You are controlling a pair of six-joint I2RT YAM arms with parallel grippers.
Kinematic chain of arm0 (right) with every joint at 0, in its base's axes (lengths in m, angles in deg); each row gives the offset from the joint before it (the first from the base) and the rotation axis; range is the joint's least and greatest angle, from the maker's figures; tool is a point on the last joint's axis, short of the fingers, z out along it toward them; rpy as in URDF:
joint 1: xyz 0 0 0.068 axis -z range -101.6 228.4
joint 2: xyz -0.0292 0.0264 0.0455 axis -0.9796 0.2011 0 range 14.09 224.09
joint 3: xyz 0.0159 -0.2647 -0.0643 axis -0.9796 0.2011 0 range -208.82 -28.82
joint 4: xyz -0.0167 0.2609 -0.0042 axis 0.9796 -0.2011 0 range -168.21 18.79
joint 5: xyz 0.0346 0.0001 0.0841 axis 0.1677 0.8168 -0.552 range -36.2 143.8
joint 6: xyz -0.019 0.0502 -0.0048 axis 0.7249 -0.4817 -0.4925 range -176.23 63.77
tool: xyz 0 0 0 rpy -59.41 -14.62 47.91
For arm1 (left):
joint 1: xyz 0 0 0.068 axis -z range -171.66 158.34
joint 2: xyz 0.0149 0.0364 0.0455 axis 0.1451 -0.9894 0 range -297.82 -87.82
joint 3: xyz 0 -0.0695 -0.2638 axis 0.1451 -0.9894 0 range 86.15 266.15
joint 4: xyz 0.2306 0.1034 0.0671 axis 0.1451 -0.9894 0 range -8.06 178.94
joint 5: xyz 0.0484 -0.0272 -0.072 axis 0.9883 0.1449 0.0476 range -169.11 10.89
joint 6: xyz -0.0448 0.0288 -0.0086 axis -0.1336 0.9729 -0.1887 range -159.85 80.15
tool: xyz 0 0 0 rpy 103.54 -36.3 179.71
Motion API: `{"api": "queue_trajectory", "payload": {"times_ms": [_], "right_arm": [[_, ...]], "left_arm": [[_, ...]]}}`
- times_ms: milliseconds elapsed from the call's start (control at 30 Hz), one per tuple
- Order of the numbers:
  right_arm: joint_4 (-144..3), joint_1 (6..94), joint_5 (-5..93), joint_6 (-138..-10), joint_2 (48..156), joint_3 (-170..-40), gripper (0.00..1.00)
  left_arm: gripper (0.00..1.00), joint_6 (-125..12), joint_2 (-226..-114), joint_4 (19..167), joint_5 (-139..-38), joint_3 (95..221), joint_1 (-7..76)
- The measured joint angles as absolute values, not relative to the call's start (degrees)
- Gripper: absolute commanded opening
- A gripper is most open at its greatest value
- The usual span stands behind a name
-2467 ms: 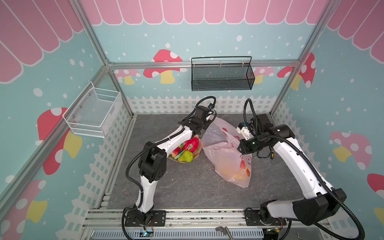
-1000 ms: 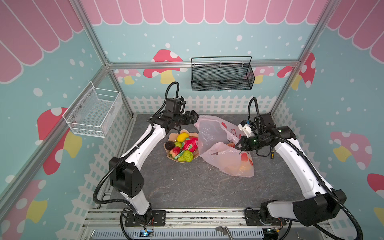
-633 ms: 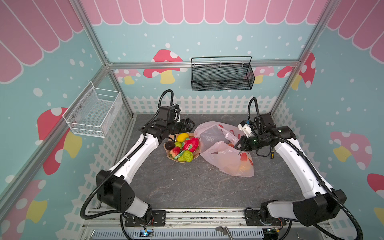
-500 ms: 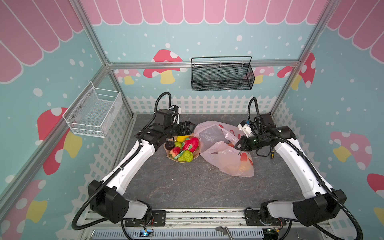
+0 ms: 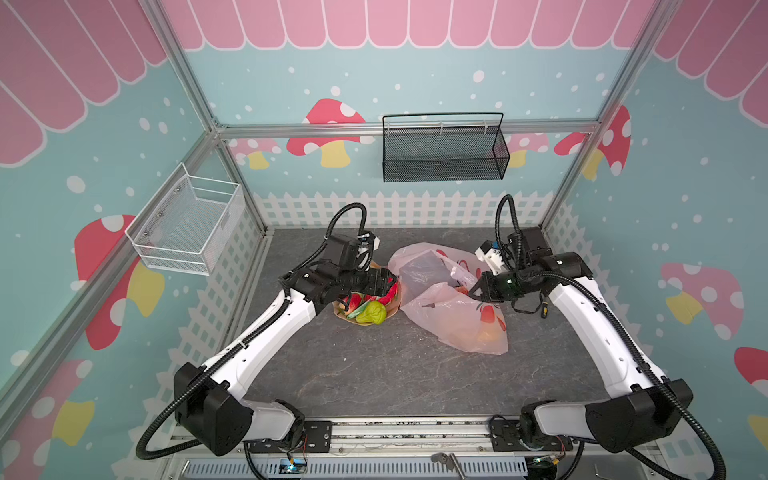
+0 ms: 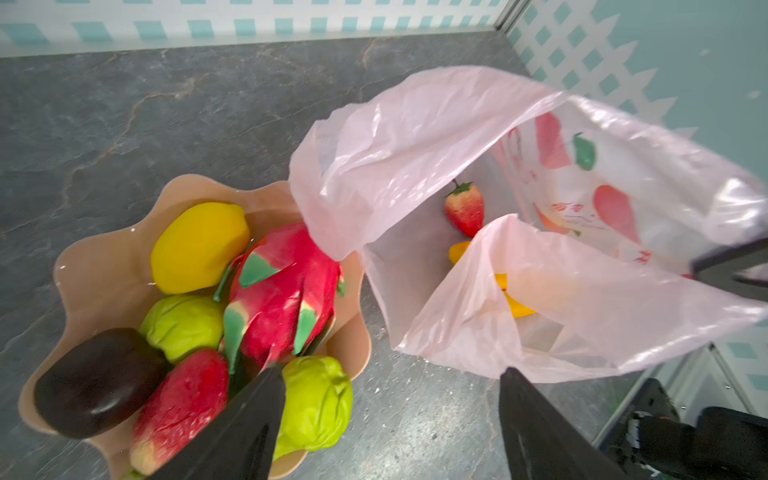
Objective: Place the fruits into the plastic bag
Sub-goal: 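Move the left gripper back over the fruit bowl, then lower the left gripper onto the green pear and close on it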
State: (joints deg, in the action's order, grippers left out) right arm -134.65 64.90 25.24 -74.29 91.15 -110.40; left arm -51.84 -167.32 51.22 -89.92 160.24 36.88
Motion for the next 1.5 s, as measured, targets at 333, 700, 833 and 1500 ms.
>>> {"api": "queue_trajectory", "payload": {"times_ms": [333,700,833,1500], "right_arm": [[-135.0,64.9,25.3,-74.0,91.1,-110.4,0.00],[-135.6,64.9,25.3,-73.4,91.2,-110.4,0.00],[-135.7,64.9,25.3,-73.3,91.1,-110.4,0.00],[-136.4,64.9,25.3,-72.9,91.2,-110.4,0.00]], "left_arm": [[0.86,-46.9,-170.5,43.6,-88.0,162.6,36.1],[0.91,-41.1,-171.6,40.3,-89.6,158.7,36.1],[0.90,-41.1,-175.3,39.4,-88.7,159.1,36.6],[0.87,-42.6,-185.1,36.4,-81.2,163.5,39.9]]}}
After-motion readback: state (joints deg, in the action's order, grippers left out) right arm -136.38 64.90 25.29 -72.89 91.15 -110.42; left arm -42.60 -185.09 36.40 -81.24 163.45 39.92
